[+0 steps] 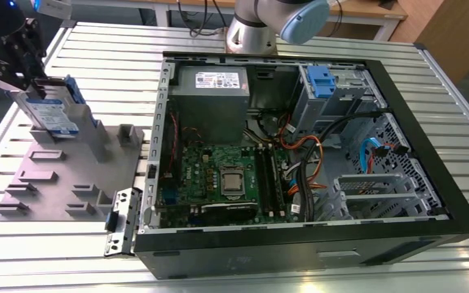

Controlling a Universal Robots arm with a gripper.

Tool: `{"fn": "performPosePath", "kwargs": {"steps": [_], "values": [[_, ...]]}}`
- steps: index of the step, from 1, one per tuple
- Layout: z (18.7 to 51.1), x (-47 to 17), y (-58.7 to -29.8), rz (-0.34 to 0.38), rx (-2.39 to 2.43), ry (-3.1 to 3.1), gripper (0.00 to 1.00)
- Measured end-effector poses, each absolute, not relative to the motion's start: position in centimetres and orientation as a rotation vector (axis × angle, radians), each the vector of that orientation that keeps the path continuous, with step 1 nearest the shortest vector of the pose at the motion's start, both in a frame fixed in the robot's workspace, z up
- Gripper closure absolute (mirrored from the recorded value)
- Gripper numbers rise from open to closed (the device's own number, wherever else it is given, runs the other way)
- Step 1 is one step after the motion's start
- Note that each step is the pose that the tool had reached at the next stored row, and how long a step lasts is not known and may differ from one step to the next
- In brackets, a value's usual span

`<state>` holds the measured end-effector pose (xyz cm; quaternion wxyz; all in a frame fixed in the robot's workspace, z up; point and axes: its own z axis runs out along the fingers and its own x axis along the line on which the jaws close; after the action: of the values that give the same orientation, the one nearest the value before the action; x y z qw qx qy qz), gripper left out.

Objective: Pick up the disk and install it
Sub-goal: 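Pick up the disk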

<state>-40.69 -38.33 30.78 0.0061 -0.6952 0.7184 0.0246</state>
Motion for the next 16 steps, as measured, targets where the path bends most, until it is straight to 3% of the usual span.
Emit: {"fn": "performPosePath", "kwargs": {"steps": [16], "values": [[32.8,-40.7,-38.3,0.077,-2.175,2.248,0.65]]}}
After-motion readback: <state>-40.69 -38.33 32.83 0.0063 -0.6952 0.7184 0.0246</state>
